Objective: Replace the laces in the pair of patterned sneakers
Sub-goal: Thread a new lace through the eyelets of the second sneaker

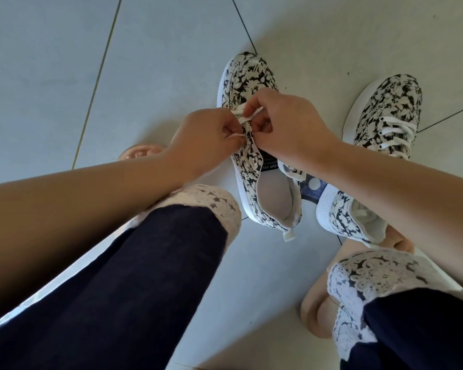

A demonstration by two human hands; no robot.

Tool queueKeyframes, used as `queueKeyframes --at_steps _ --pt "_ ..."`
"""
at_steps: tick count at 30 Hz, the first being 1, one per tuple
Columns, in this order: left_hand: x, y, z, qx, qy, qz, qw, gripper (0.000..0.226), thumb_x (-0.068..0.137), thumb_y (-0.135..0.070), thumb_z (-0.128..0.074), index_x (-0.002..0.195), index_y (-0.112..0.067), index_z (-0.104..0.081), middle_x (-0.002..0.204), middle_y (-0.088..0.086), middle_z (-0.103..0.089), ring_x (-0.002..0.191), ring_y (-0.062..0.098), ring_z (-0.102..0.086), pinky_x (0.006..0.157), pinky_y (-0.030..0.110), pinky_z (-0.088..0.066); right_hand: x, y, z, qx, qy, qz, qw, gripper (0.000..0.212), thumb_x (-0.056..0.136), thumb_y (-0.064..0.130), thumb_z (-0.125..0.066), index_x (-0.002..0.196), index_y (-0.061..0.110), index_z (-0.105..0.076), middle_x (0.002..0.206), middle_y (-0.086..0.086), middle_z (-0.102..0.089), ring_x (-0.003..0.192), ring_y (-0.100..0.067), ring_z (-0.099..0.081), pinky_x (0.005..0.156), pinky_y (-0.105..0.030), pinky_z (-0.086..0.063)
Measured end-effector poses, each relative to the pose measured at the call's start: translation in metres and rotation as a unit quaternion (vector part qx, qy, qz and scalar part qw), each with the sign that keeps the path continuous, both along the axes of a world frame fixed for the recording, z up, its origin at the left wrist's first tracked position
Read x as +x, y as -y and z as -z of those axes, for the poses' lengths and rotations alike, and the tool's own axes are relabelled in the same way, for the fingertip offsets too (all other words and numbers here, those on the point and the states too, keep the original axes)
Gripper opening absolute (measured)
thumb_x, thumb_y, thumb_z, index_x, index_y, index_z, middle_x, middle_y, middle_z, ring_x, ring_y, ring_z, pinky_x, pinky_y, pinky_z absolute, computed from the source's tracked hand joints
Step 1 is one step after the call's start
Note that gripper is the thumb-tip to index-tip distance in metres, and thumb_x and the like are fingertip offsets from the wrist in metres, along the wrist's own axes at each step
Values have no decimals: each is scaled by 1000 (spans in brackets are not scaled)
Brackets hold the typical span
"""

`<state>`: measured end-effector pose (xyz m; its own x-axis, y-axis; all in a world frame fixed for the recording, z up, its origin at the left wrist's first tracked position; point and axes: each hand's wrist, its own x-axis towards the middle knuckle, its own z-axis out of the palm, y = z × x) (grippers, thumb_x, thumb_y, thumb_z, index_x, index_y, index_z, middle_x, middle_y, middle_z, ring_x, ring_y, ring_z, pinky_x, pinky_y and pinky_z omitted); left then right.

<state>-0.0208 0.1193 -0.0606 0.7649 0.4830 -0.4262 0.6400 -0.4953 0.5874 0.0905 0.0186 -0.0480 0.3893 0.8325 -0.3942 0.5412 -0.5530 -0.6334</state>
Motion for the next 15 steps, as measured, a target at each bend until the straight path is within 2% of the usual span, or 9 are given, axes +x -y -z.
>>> queueKeyframes --at_steps 2,5,7,8,9,11,13,15 --pt "-3 1 -1 -10 25 -17 999 22 83 -30 -63 101 -18 -61 85 -11 -56 82 7 -50 73 20 -37 0 3 -2 13 31 -7 999 26 82 7 -55 106 18 -55 79 2 -65 68 -9 -56 71 -31 -46" --pt "-6 3 -7 4 78 -15 997 31 81 -41 -63 105 -21 -59 92 -10 -53 84 7 -46 73 12 -33 7 11 -13 46 63 6 997 26 85 9 -55 110 16 -53 80 2 -65 72 -13 -60 72 -35 -48" --pt "-3 5 -11 -4 84 -7 996 39 77 -49 -65 108 -26 -59 99 -8 -49 92 8 -45 82 20 -35 11 17 -21 83 9 46 995 24 86 5 -53 108 14 -50 80 2 -60 75 -14 -62 73 -37 -53" --pt "0 7 -12 -10 68 0 998 41 75 -50 -65 109 -28 -58 103 -7 -46 97 8 -43 85 23 -34 13 18 -23 101 -61 100 988 23 87 2 -52 106 14 -48 80 1 -57 76 -15 -63 74 -38 -55" --pt "2 10 -12 -10 43 11 999 42 75 -49 -65 111 -30 -57 105 -7 -43 101 8 -40 88 24 -32 15 16 -26 115 -153 176 966 21 88 -2 -49 105 12 -47 82 -1 -54 78 -17 -65 75 -38 -57" --pt "6 15 -10 -1 4 25 1000 44 76 -46 -65 115 -31 -54 106 -7 -38 104 8 -35 89 24 -28 24 12 -28 125 -325 333 877 19 91 -6 -43 106 6 -48 87 -7 -50 77 -22 -66 75 -38 -58" --pt "9 17 -10 3 1 21 1000 46 76 -41 -65 118 -29 -51 107 -7 -35 107 10 -36 90 25 -29 41 11 -33 144 -394 433 798 20 91 -8 -37 102 2 -49 84 -11 -47 63 -18 -60 63 -30 -56" --pt "8 18 -10 8 4 17 1000 49 76 -37 -64 121 -26 -48 108 -6 -35 109 11 -38 91 24 -28 68 15 -40 187 -393 497 751 25 87 -10 -32 98 4 -50 74 -6 -42 50 -10 -47 48 -19 -41"
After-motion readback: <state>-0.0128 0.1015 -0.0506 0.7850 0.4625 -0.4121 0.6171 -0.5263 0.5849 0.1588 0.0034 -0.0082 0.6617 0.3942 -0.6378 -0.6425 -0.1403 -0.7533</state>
